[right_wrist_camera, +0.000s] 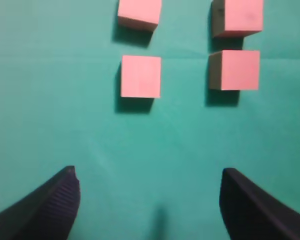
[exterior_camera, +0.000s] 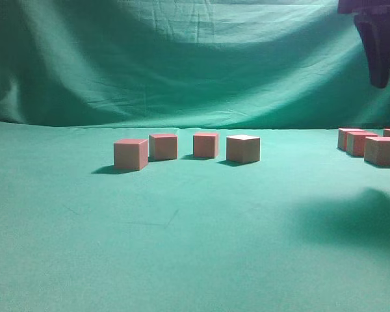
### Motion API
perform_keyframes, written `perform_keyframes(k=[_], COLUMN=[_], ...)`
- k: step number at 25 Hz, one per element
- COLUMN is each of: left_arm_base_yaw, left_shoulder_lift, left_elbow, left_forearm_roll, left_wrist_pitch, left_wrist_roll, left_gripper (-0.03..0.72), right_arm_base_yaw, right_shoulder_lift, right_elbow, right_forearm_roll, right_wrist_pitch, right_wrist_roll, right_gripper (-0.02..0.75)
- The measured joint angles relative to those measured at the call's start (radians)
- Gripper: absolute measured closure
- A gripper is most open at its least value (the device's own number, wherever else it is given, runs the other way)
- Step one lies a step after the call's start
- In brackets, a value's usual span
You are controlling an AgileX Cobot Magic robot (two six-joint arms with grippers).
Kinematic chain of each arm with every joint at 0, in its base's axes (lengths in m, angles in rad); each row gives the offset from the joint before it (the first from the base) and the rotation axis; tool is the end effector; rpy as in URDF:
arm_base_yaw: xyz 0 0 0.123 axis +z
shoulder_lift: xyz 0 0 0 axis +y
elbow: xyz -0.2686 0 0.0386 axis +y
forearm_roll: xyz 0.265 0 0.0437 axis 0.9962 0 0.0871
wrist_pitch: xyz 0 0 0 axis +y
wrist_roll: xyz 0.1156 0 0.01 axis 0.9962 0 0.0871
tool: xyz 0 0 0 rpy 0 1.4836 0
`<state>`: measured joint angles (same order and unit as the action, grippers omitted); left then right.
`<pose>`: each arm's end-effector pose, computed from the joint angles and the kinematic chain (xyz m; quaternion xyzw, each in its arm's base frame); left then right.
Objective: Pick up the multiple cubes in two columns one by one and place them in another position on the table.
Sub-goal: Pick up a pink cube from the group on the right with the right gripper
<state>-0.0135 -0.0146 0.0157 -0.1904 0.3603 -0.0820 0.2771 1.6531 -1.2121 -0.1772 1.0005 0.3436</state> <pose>0.1074 -0.0092 0.1703 -0.0778 0.7913 -0.1090 0.5966 0.3358 0.0776 0.2020 -0.0065 0.9910 -0.0426 0.1267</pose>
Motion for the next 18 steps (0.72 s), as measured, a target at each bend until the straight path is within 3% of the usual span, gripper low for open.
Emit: perform_keyframes(k=[18], left_arm_base_yaw=[0.0], left_shoulder_lift=[0.0], left_elbow=[0.0], left_forearm_roll=[0.0], left_wrist_pitch=[0.0], left_wrist_roll=[0.0], left_gripper=[0.688], right_arm_base_yaw=[-0.002], right_shoulder_lift=[0.177], right_elbow=[0.008], right_forearm_roll=[-0.066], right_wrist_pitch=[-0.254], right_wrist_roll=[0.011], right_gripper=[0.161])
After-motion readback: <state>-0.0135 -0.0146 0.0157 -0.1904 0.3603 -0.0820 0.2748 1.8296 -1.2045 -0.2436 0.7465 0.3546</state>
